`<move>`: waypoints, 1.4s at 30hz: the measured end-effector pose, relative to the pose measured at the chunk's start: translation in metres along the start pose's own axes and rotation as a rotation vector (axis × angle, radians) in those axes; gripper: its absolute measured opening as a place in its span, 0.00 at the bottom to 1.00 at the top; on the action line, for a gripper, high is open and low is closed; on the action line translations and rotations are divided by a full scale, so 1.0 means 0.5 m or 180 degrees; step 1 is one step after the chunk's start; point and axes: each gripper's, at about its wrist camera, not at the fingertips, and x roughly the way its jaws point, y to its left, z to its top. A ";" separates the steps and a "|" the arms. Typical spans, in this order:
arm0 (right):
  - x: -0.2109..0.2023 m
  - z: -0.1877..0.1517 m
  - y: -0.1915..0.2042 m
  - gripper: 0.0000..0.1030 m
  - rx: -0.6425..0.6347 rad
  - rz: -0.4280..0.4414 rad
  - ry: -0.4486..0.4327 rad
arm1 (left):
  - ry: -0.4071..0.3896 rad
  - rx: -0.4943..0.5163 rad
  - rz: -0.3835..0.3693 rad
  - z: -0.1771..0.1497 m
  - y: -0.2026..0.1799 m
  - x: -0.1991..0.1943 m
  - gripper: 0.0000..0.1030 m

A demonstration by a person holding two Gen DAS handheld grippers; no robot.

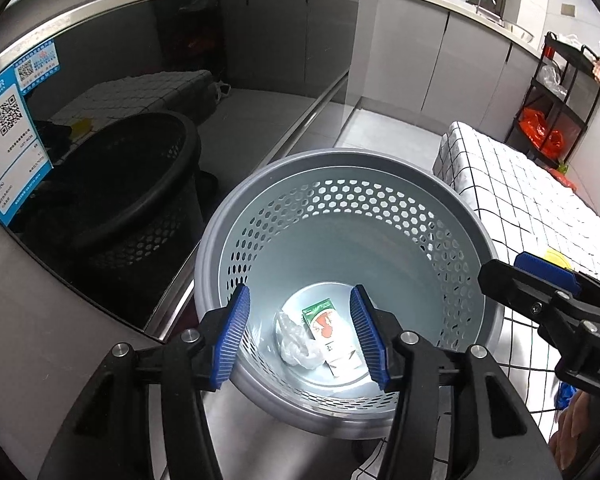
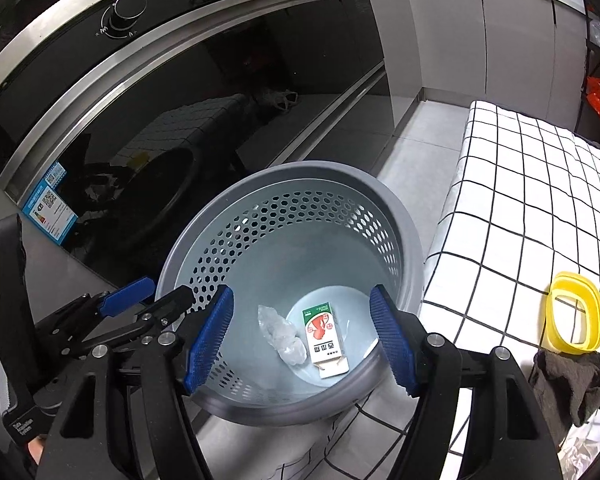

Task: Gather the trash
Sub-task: 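Open both tools to drop the bag and carton into the basket, then move both tools back over the remaining trash on the table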

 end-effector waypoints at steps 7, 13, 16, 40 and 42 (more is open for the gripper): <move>-0.039 -0.020 -0.005 0.66 0.0018 -0.0066 -0.0085 | -0.0043 0.0041 -0.0042 -0.009 -0.009 -0.021 0.53; -0.088 -0.052 -0.011 0.66 0.0033 -0.0151 -0.0198 | -0.0056 0.0102 -0.0110 -0.021 -0.026 -0.039 0.54; -0.116 -0.067 -0.015 0.66 0.0014 -0.0245 -0.0288 | -0.0109 0.0171 -0.0131 -0.026 -0.038 -0.055 0.54; -0.320 -0.220 -0.132 0.67 0.0435 -0.0591 -0.0616 | -0.0322 0.0763 -0.0561 -0.080 -0.205 -0.160 0.58; -0.330 -0.235 -0.144 0.67 0.0498 -0.0629 -0.0615 | -0.0312 0.0828 -0.0611 -0.086 -0.226 -0.161 0.58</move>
